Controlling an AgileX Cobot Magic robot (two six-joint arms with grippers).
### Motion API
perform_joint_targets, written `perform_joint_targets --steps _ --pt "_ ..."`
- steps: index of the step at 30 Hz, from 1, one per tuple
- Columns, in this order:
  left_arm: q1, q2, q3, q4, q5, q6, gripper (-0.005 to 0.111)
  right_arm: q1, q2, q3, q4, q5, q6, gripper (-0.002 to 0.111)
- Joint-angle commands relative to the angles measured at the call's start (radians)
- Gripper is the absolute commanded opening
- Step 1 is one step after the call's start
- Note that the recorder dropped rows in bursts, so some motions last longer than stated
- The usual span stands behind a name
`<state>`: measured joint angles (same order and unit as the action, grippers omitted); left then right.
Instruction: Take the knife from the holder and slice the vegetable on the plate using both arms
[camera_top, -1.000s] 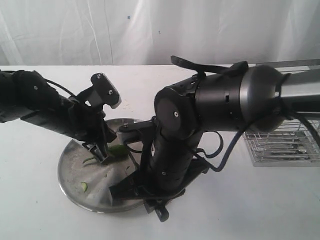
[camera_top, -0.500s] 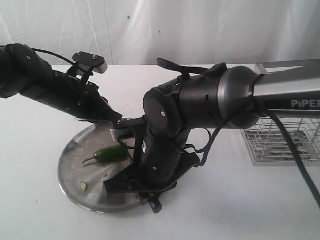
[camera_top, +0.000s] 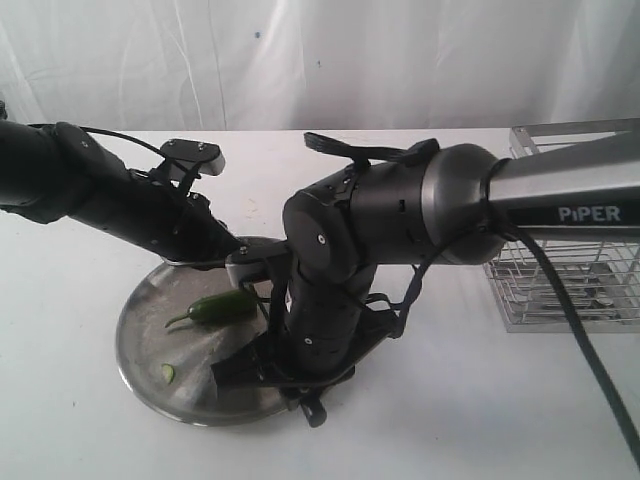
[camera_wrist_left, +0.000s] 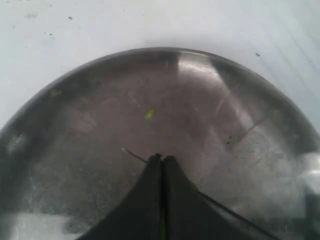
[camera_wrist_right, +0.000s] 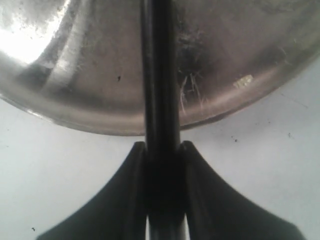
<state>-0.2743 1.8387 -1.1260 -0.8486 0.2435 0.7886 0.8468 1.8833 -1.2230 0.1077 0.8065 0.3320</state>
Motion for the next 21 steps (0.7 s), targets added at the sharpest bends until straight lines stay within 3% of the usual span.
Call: perform_joint_targets --steps 1,21 --pt "0.001 0.002 -0.005 -0.061 0.009 0.004 0.000 -0.001 0.011 -0.002 0.002 0.003 0.001 0.000" --pt "0.001 0.012 -0.005 -0.085 0.009 0.051 0.000 -0.001 0.025 -0.002 0.059 -0.025 -0.016 0.000"
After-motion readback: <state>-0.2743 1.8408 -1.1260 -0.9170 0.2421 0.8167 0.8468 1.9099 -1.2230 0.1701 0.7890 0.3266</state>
